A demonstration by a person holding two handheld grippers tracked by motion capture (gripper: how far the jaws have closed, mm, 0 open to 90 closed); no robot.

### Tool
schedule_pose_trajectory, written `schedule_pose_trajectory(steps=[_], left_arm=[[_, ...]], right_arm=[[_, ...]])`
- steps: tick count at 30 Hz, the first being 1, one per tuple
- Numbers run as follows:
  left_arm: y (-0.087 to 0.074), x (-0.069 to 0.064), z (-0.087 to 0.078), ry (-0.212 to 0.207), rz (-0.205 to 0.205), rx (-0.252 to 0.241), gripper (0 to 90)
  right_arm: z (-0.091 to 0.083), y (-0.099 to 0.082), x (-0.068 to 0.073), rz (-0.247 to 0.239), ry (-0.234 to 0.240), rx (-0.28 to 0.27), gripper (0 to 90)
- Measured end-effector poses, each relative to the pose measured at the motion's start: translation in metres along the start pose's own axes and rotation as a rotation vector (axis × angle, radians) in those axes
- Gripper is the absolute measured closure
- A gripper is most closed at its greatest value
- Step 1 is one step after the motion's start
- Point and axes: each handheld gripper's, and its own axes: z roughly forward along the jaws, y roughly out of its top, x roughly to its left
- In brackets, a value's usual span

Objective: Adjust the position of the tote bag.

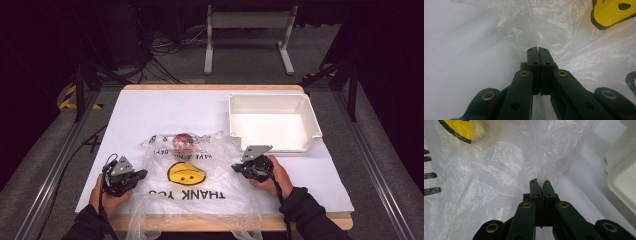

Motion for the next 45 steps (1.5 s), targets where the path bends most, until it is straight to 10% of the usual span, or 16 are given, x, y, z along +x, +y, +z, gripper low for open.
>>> schedule_pose_trajectory(steps=[15, 26, 35, 45], left_arm=[[0.021, 0.014, 0.019, 0.014, 0.041, 0.011, 89.7], [0.034, 0.027, 0.02, 0.022, 0.045, -0.043, 89.2], [0.026, 0.024, 0.0, 0.017, 0.033, -0.132, 69.9], [0.025, 0.016, -0.033, 0.044, 0.038, -0.247, 27.8]], right_arm=[[-0.039, -0.024, 0.009, 0.029, -0.012, -0.023, 90.0], [-0.033, -0.02, -0.001, 0.039, -0.072, -0.041, 90.0], [-0.036, -0.017, 0.003, 0.029, -0.07, -0.069, 78.9], [-0.044, -0.01, 0.006, -0.006, -0.08, -0.117, 70.0]])
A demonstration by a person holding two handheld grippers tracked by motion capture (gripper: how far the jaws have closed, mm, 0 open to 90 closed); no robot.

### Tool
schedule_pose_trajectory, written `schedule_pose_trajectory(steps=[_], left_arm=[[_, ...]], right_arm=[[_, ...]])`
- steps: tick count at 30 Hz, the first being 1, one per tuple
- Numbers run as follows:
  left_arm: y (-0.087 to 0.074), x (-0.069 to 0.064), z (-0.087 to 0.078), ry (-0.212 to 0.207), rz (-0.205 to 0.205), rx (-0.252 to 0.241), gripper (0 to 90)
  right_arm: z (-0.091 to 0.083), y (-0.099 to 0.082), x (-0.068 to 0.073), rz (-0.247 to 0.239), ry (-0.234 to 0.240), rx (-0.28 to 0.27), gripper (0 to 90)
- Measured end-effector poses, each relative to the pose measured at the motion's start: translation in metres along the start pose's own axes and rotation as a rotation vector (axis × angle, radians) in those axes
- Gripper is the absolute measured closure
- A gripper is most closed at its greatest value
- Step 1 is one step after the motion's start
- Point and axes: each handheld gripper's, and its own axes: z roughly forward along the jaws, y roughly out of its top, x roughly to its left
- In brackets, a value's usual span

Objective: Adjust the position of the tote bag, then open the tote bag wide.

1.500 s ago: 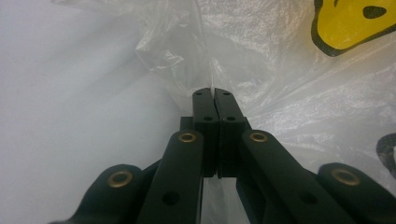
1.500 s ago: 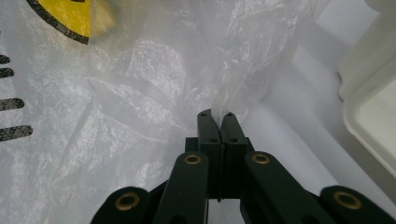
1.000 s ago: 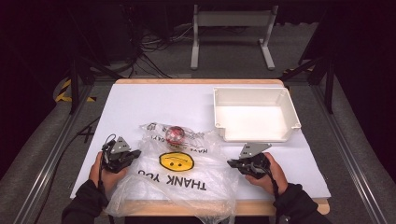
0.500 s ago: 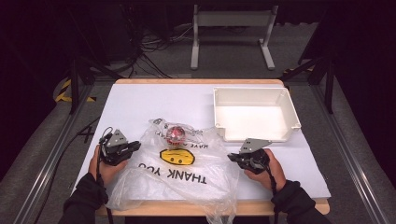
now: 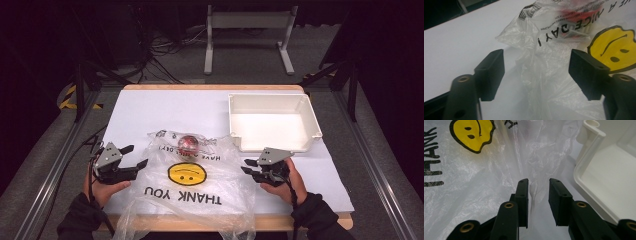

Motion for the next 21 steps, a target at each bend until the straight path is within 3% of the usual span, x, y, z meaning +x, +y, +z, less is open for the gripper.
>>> schedule_pose_trajectory(steps=[5, 14, 21], left_arm=[[-0.001, -0.008, -0.01, -0.007, 0.018, -0.008, 21.9], [-0.002, -0.031, -0.016, -0.06, 0.066, 0.009, 18.1], [-0.009, -0.043, -0.015, -0.105, 0.091, 0.041, 19.0]], right_arm=[[-0.002, 0.0, 0.001, -0.006, -0.002, -0.002, 69.6], [-0.014, 0.012, 0.006, -0.011, -0.002, -0.069, 57.8], [-0.022, 0.02, 0.022, -0.064, 0.055, -0.088, 65.0]])
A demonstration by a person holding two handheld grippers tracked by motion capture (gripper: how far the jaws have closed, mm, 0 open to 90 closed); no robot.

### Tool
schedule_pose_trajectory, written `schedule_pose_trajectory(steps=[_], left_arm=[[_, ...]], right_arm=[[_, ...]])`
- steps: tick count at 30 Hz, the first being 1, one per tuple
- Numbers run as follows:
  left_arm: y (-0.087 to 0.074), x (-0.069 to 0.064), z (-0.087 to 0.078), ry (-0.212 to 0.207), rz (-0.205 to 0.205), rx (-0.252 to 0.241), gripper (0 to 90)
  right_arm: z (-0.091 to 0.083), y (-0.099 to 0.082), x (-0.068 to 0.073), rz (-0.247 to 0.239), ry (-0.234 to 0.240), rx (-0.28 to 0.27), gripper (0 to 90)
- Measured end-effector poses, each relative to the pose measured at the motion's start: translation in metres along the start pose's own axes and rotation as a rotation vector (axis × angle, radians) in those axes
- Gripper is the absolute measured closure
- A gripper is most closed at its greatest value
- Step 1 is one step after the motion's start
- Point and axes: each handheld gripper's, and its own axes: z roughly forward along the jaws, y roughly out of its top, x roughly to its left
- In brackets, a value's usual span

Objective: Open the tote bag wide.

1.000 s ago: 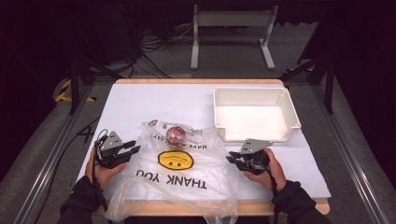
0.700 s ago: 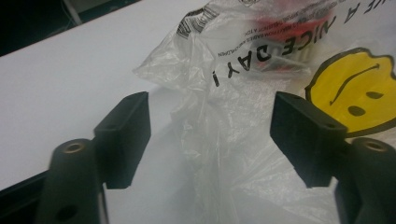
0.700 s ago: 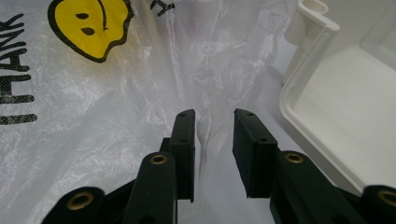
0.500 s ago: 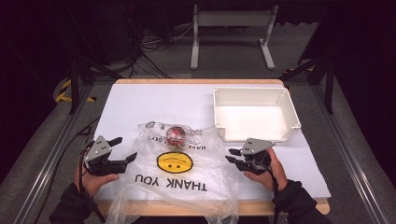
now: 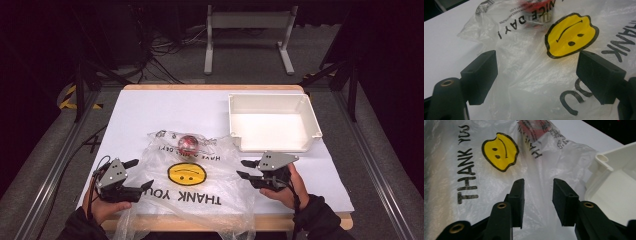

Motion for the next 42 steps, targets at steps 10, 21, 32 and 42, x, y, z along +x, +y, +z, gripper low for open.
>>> schedule_pose_trajectory(steps=[10, 21, 32, 42], left_arm=[[-0.007, -0.013, 0.008, -0.141, 0.059, 0.064, 35.8], [-0.018, -0.017, 0.025, -0.192, 0.085, 0.177, 46.0], [-0.019, -0.017, 0.021, -0.182, 0.115, 0.169, 88.7], [-0.012, -0.014, 0.013, -0.164, 0.091, 0.086, 90.0]], right_arm=[[0.009, -0.001, 0.024, -0.068, 0.12, 0.045, 77.1], [0.037, -0.013, 0.039, -0.095, 0.251, 0.158, 57.6], [0.052, -0.019, 0.046, -0.134, 0.277, 0.233, 85.7], [0.045, -0.014, 0.043, -0.104, 0.226, 0.174, 80.8]])
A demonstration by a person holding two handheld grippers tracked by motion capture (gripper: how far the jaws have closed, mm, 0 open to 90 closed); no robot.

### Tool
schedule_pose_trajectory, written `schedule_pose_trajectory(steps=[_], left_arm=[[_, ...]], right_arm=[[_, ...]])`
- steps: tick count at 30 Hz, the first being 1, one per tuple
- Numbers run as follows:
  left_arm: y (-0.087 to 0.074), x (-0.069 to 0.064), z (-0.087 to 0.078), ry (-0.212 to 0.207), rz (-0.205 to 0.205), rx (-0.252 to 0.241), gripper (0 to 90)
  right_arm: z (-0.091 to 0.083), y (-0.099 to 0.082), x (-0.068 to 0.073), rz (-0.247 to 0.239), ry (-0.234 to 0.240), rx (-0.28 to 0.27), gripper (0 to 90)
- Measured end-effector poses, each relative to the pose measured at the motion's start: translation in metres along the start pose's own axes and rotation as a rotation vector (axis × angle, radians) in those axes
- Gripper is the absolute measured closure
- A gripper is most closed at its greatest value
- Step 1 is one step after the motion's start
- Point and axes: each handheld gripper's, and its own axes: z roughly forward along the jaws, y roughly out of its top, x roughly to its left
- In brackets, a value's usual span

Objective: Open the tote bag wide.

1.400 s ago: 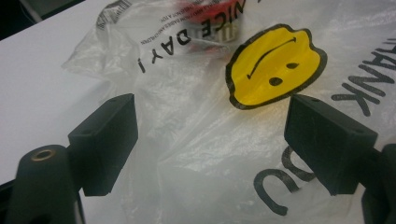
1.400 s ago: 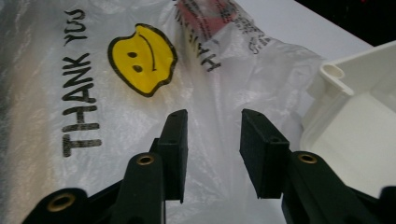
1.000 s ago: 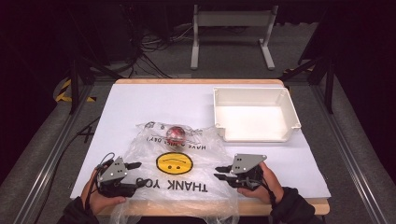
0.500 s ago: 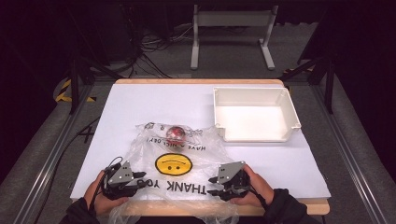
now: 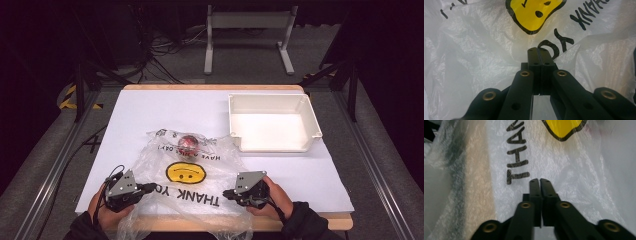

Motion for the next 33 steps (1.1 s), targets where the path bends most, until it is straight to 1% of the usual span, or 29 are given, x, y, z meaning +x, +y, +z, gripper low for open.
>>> schedule_pose_trajectory(steps=[1, 3, 4, 5, 6, 7, 8, 10, 11, 12, 13, 14, 16, 17, 18, 19, 21, 22, 23, 24, 26, 28, 30, 31, 32, 33], left_arm=[[0.001, -0.001, 0.0, 0.001, -0.002, -0.003, 90.0], [0.002, 0.0, 0.0, -0.005, 0.0, -0.014, 90.0], [0.003, -0.001, 0.0, -0.004, -0.003, -0.022, 90.0], [0.004, -0.001, -0.001, -0.009, -0.006, -0.034, 90.0], [0.005, -0.001, -0.001, -0.012, -0.001, -0.038, 90.0], [0.006, -0.002, -0.001, -0.013, 0.002, -0.04, 90.0], [0.007, -0.003, -0.001, -0.016, 0.005, -0.042, 89.8], [0.008, -0.004, -0.001, -0.02, 0.006, -0.041, 89.1], [0.007, -0.004, -0.001, -0.022, 0.008, -0.04, 89.4], [0.007, -0.004, -0.001, -0.022, 0.008, -0.04, 89.4], [0.007, -0.004, -0.001, -0.019, 0.009, -0.037, 89.4], [0.007, -0.004, -0.001, -0.015, 0.012, -0.036, 89.1], [0.007, -0.003, -0.003, -0.012, 0.008, -0.04, 89.5], [0.007, -0.003, -0.003, -0.013, 0.008, -0.04, 89.5], [0.007, -0.003, -0.003, -0.013, 0.01, -0.039, 90.0], [0.007, -0.003, -0.003, -0.01, 0.016, -0.038, 90.0], [0.008, -0.004, -0.003, -0.009, 0.023, -0.038, 90.0], [0.008, -0.004, -0.003, -0.005, 0.026, -0.043, 90.0], [0.009, -0.004, -0.004, -0.011, 0.019, -0.049, 90.0], [0.009, -0.004, -0.005, -0.005, 0.028, -0.05, 90.0], [0.01, -0.004, -0.006, 0.002, 0.024, -0.059, 90.0], [0.011, -0.004, -0.009, 0.02, 0.022, -0.078, 90.0], [0.012, -0.004, -0.01, 0.016, 0.014, -0.092, 90.0], [0.014, -0.004, -0.011, 0.025, 0.018, -0.098, 90.0], [0.014, -0.004, -0.011, 0.025, 0.018, -0.098, 90.0], [0.019, -0.003, -0.011, 0.034, 0.013, -0.116, 90.0]], right_arm=[[0.0, 0.001, 0.001, 0.0, 0.002, -0.01, 75.8], [0.001, 0.002, 0.003, -0.011, 0.011, -0.029, 58.2], [0.002, 0.003, 0.004, -0.007, 0.015, -0.035, 56.2], [0.004, 0.004, 0.004, -0.008, 0.016, -0.033, 52.1], [0.007, 0.005, 0.005, -0.011, 0.008, -0.03, 45.9], [0.009, 0.006, 0.006, -0.007, 0.002, -0.026, 43.7], [0.011, 0.006, 0.006, -0.009, 0.003, -0.019, 44.4], [0.016, 0.006, 0.007, -0.017, -0.009, 0.006, 45.6], [0.019, 0.006, 0.007, -0.028, -0.009, 0.024, 49.5], [0.019, 0.006, 0.007, -0.028, -0.009, 0.024, 49.5], [0.021, 0.005, 0.006, -0.021, -0.001, 0.033, 53.2], [0.021, 0.004, 0.005, -0.007, 0.011, 0.025, 59.0], [0.02, 0.004, 0.003, -0.009, 0.014, 0.031, 78.8], [0.02, 0.004, 0.003, -0.009, 0.014, 0.031, 78.8], [0.02, 0.004, 0.003, -0.006, 0.017, 0.031, 82.5], [0.02, 0.004, 0.003, -0.005, 0.02, 0.032, 88.9], [0.019, 0.004, 0.003, -0.017, 0.009, 0.04, 90.0], [0.019, 0.004, 0.003, -0.017, 0.008, 0.038, 90.0], [0.018, 0.004, 0.003, -0.016, 0.001, 0.032, 90.0], [0.017, 0.004, 0.003, -0.016, -0.001, 0.028, 90.0], [0.013, 0.006, 0.002, -0.015, -0.013, 0.008, 90.0], [0.008, 0.007, 0.001, -0.008, -0.029, -0.013, 90.0], [0.003, 0.01, 0.0, -0.02, -0.058, -0.029, 90.0], [0.0, 0.011, -0.001, -0.016, -0.059, -0.042, 90.0], [-0.003, 0.013, -0.003, -0.002, -0.05, -0.06, 90.0], [-0.009, 0.016, -0.005, 0.007, -0.071, -0.084, 90.0]])
